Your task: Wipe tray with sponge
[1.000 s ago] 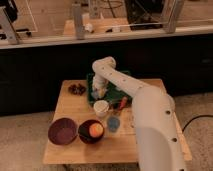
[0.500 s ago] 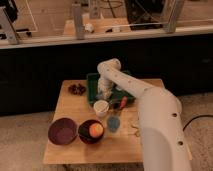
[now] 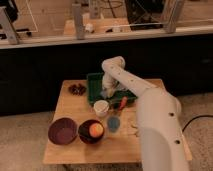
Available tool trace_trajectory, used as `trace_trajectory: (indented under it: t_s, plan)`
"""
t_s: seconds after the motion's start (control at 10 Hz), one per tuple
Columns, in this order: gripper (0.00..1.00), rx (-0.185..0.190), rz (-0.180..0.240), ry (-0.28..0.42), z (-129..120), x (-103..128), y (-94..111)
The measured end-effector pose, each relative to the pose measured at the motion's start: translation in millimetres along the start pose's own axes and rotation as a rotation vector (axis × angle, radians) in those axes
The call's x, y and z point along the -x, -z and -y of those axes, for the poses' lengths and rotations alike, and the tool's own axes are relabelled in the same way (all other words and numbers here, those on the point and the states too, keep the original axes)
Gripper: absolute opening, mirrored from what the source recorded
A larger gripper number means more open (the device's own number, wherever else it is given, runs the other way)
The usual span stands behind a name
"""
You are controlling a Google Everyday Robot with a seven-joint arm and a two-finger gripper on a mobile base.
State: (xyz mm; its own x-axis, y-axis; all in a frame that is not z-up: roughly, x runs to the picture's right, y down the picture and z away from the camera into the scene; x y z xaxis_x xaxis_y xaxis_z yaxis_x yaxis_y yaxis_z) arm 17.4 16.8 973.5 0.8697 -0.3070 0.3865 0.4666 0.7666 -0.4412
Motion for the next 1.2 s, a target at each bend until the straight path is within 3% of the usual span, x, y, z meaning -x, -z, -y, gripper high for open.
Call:
trace_trajectory:
  t_s: [0.3, 0.6, 0.9, 1.2]
  plan:
    - [0.00, -0.028, 0.012, 0.000, 33, 3, -3]
    - [0.00, -0.046, 0.026, 0.049, 48, 30, -3]
    - [0.00, -0.043, 0.029, 0.107, 32, 53, -2]
    - [0.00, -0.019, 0.025, 0.106, 3, 53, -2]
